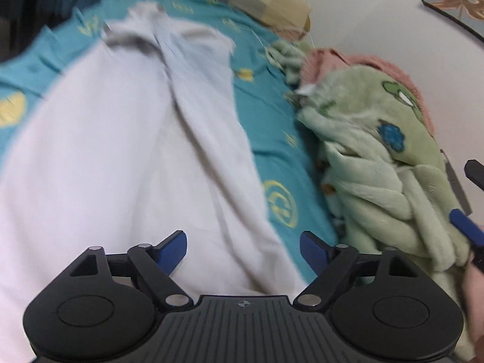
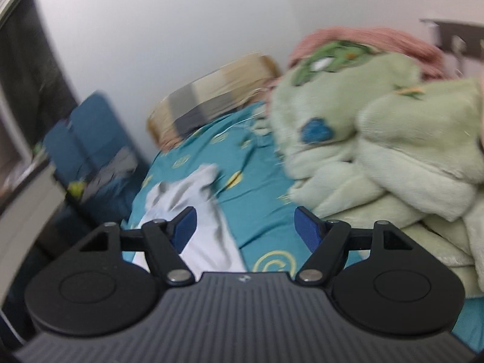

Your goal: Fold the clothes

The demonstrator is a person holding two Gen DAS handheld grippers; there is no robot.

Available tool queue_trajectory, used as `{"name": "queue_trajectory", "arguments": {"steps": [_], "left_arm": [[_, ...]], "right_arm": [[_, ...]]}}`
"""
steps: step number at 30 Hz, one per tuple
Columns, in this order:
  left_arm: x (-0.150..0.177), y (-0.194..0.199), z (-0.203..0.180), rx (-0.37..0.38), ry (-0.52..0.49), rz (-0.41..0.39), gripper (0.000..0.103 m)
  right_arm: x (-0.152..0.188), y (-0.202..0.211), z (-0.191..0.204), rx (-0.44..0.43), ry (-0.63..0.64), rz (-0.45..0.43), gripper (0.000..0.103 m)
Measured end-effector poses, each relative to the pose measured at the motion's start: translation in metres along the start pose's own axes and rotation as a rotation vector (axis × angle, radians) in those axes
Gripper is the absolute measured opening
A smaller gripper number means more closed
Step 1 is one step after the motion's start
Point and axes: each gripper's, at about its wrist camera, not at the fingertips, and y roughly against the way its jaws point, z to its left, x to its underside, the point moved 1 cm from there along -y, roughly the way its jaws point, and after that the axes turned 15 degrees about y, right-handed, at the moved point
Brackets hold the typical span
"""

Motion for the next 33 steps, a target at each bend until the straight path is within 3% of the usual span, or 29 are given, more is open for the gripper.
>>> {"name": "queue_trajectory", "arguments": {"steps": [3, 5, 9, 11, 16, 20, 24, 26, 30, 33], "left_arm": [[0.013, -0.032, -0.011, -0.007, 0.012, 0.056, 0.07], [0.021, -0.05, -0.014, -0.016, -0.007, 0.081, 0.058], [0.023, -0.057, -0.012, -0.052, -0.052, 0.082, 0.012], [0.014, -0.046, -0.01, -0.022, -0.05, 0.093, 0.006], [-0.014, 0.005, 0.006, 0.04, -0.031, 0.111, 0.005], [-0.036, 0.03, 0.036, 0.002, -0.052, 0.104, 0.005], [-0.049, 0.025, 0.082, -0.031, 0.086, 0.142, 0.007], [-0.047, 0.024, 0.086, -0.033, 0.096, 0.145, 0.012], [-0.034, 0.038, 0.072, 0.013, 0.073, 0.142, 0.047], [-0.017, 0.051, 0.059, 0.038, 0.072, 0.166, 0.053]], "right_arm": [[0.005, -0.013, -0.02, 0.045, -0.065, 0.026, 0.073], [0.009, -0.023, -0.025, 0.052, -0.087, 0.061, 0.074], [0.016, -0.034, -0.026, 0.053, -0.08, 0.09, 0.074], [0.018, -0.036, -0.025, 0.043, -0.075, 0.1, 0.074], [0.019, -0.036, -0.024, 0.022, -0.085, 0.111, 0.074], [0.02, -0.041, -0.017, 0.003, -0.075, 0.14, 0.074], [0.023, -0.047, -0.007, -0.006, -0.044, 0.174, 0.074], [0.024, -0.049, -0.002, -0.005, -0.026, 0.186, 0.074], [0.027, -0.053, 0.006, 0.001, 0.004, 0.213, 0.074], [0.029, -0.057, 0.01, 0.001, 0.013, 0.231, 0.074]]}}
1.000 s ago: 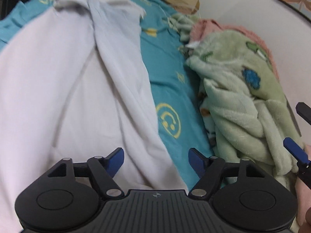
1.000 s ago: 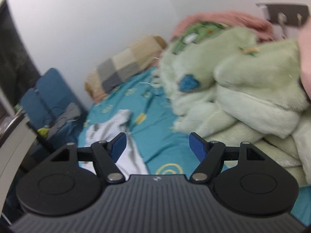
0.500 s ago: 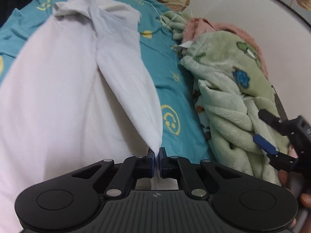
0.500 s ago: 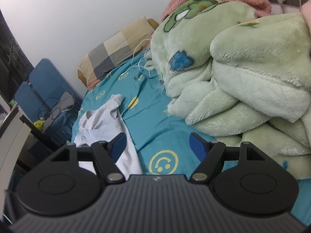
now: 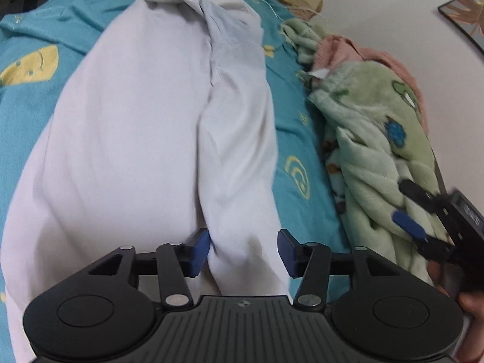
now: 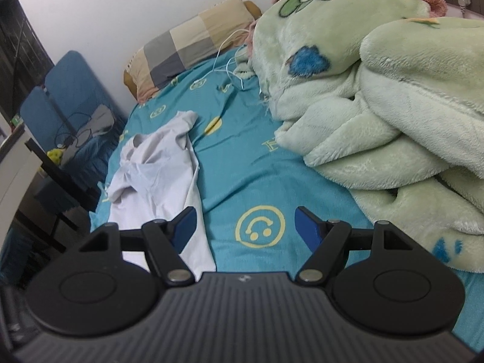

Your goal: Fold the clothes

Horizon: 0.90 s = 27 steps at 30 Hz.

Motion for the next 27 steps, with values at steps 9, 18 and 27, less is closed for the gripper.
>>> {"name": "queue_trajectory", "arguments": {"steps": [9, 18, 27], "left_arm": [[0.045, -0.009, -0.016, -0.091, -0.157, 0.012, 0.021], [0.043, 0.035, -0.021, -0.084, -0.192, 0.0, 0.002], [0.03, 0.069, 0.034, -0.209, -0.106, -0.025, 0.003]], "right_arm": [[0.003, -0.005, 0.013, -0.001, 0.045, 0.022, 0.073], [0.006, -0.01, 0.015, 0.01, 0.05, 0.052, 0.073], [0.017, -0.033, 0.033, -0.134, 0.09, 0.177, 0.073]]}}
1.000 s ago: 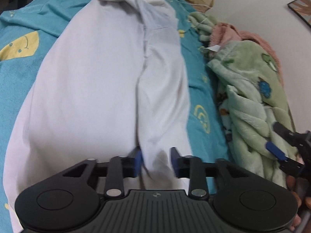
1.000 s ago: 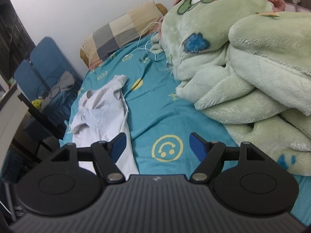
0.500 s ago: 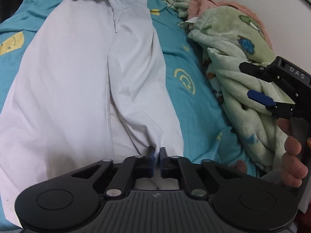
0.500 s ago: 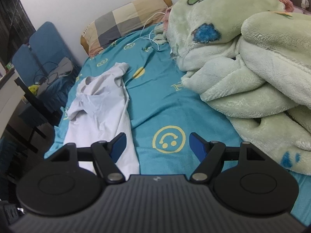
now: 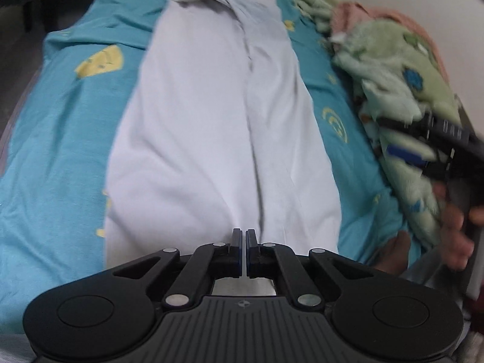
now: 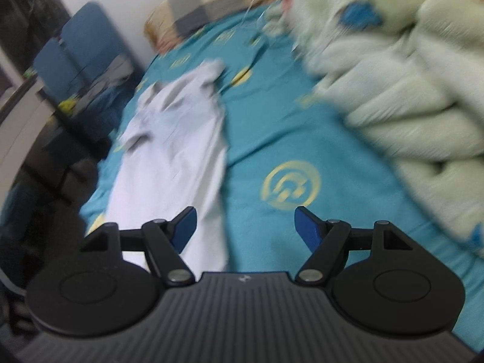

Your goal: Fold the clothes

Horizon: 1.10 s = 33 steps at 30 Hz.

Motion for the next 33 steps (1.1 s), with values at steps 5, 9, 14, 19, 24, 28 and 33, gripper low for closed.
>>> {"name": "queue_trajectory", "arguments": {"steps": [5, 9, 14, 19, 24, 28, 33], "left_arm": [[-0.03, 0.015, 0.025, -0.043, 0.068, -0.149, 0.043], [-0.046, 0.007, 0.04, -0.064, 0.145, -0.174, 0.061], [-0.053, -0.007, 0.053, -0.15, 0.166, -0.178, 0.073], [-0.051, -0.023, 0.06, -0.124, 0.189, -0.076, 0.082], [-0.044, -0.026, 0.061, -0.035, 0.202, 0.078, 0.077], [-0.032, -0.026, 0.051, -0.055, 0.149, 0.17, 0.025], [-0.024, -0.001, 0.027, -0.045, 0.075, 0.106, 0.007]], "right_arm": [[0.016, -0.029, 0.01, -0.146, -0.039, 0.163, 0.073], [0.026, -0.046, 0.025, -0.198, -0.023, 0.252, 0.072], [0.038, -0.066, 0.039, -0.241, 0.0, 0.362, 0.072], [0.049, -0.071, 0.065, -0.272, 0.101, 0.435, 0.074], [0.059, -0.064, 0.09, -0.245, 0.2, 0.476, 0.069], [0.073, -0.061, 0.123, -0.162, 0.416, 0.518, 0.061], [0.071, -0.041, 0.139, -0.048, 0.518, 0.427, 0.014]]}}
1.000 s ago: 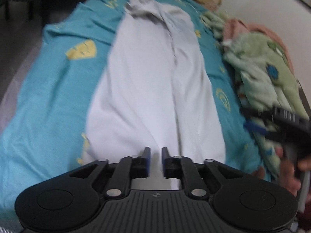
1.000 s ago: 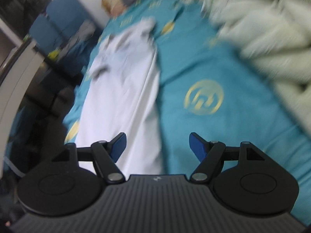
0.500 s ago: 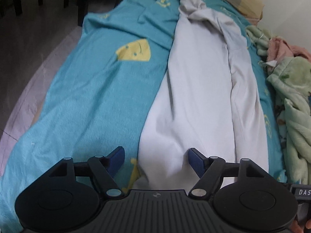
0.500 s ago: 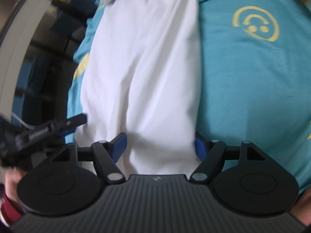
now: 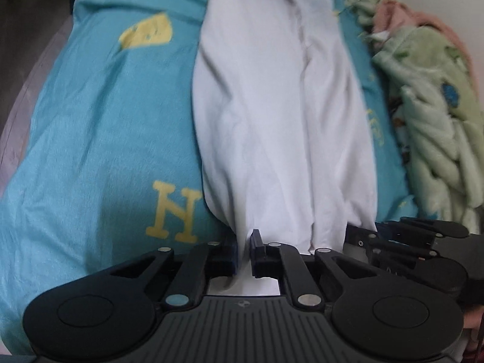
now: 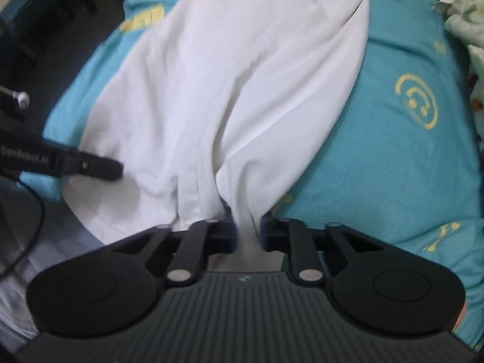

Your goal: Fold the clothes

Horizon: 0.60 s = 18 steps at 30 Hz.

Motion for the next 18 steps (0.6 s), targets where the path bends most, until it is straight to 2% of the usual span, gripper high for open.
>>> {"name": "queue_trajectory", "arguments": {"steps": [5, 9, 12, 15, 18], "left_arm": [[0.005, 0.064, -0.021, 0.133, 0.027, -0.123, 0.007], [0.016, 0.119, -0.043, 0.229, 0.022, -0.25, 0.006], [0.032, 0.151, -0.059, 0.286, 0.018, -0.303, 0.006], [0.065, 0.18, -0.066, 0.324, 0.0, -0.335, 0.006], [0.111, 0.195, -0.06, 0.341, -0.016, -0.351, 0.006]], "right_arm": [[0.006, 0.062, -0.027, -0.033, -0.141, -0.18, 0.013], [0.003, 0.12, -0.034, -0.042, -0.158, -0.333, 0.012], [0.004, 0.154, -0.038, -0.048, -0.177, -0.418, 0.012], [0.026, 0.181, -0.03, -0.043, -0.166, -0.471, 0.012], [0.058, 0.2, -0.019, -0.052, -0.154, -0.506, 0.012]]}}
